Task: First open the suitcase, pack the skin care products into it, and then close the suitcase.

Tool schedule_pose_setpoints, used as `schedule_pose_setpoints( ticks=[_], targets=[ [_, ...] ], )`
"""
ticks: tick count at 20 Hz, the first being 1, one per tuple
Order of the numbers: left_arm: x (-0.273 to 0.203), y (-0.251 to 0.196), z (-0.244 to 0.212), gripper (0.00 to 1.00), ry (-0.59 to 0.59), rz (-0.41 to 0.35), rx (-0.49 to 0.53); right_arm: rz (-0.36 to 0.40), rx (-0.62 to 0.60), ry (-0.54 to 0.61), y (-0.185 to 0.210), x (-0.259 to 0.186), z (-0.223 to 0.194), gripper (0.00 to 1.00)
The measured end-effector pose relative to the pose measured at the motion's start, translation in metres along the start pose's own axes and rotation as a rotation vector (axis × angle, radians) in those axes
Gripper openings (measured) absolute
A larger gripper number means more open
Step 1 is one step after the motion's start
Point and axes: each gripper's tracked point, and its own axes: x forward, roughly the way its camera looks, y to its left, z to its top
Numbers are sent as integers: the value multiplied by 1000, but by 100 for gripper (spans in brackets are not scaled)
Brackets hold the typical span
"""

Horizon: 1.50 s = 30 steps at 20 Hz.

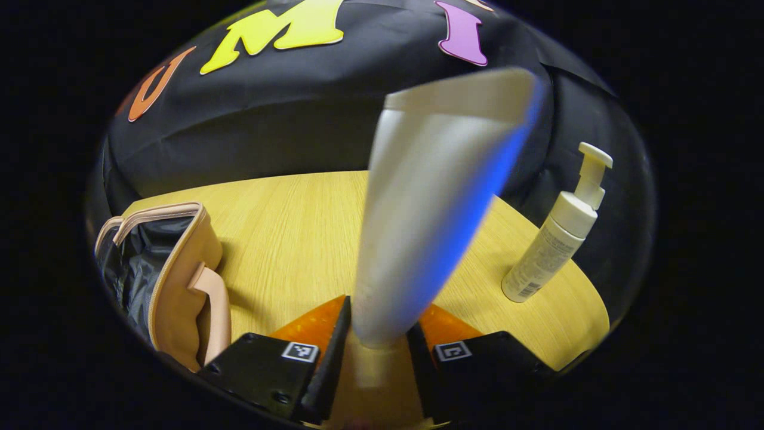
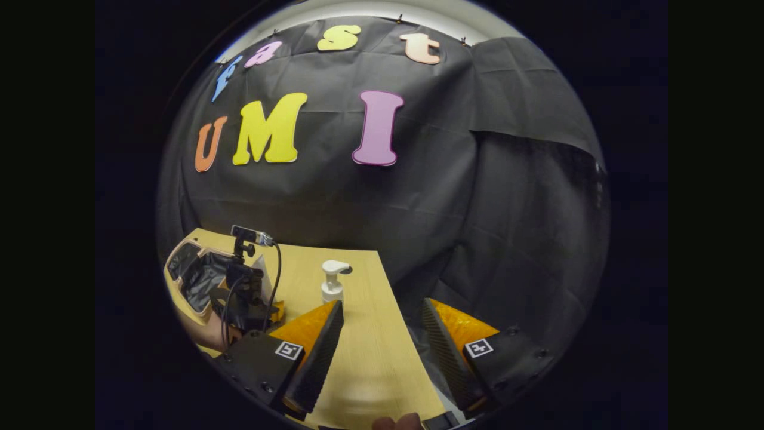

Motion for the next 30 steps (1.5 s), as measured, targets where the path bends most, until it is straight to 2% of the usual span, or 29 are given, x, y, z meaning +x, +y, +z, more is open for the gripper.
schedule_pose_setpoints(
  ticks=[1, 2, 3, 4, 5, 6, 7, 9, 13, 15, 20, 25, 26, 28, 30],
  targets=[
    [0, -1, 1, 50, 1, -12, 3, 3, 7, 4, 1, 2, -1, 77],
    [-1, -3, 1, 49, 7, -23, -2, 11, 11, 5, 3, 4, -4, 77],
    [-4, -4, 2, 55, 6, -32, -3, 20, 7, 4, 6, 7, -6, 78],
    [-9, -4, 7, 47, -5, -41, -1, 26, -2, 3, 7, 11, -8, 80],
    [-16, -5, 14, 47, -18, -52, 7, 35, -3, 3, 10, 16, -10, 80],
    [-23, -7, 22, 54, -35, -64, 17, 60, 7, 15, 15, 24, -17, 80],
    [-37, -9, 35, 46, -52, -88, 24, 95, 17, 37, 23, 31, -24, 80],
    [-67, -13, 55, 46, -82, -119, 23, 152, 39, 68, 39, 49, -41, 78],
    [-117, 2, 71, 46, -105, -111, 11, 219, 60, 56, 73, 94, -59, 80],
    [-139, 14, 76, 46, -99, -89, -8, 227, 48, 59, 83, 123, -71, 77],
    [-177, 58, 78, 46, -81, -17, -73, 231, 71, 97, 105, 176, -99, 80],
    [-208, 117, 72, 46, -73, 115, -137, 228, 95, 139, 120, 215, -121, 80],
    [-214, 129, 68, 46, -68, 137, -144, 229, 94, 149, 123, 218, -124, 78],
    [-225, 149, 62, 46, -63, 177, -162, 229, 90, 152, 127, 225, -124, 66],
    [-233, 166, 55, 46, -50, 213, -191, 214, 80, 153, 126, 230, -123, 65]
  ],
)
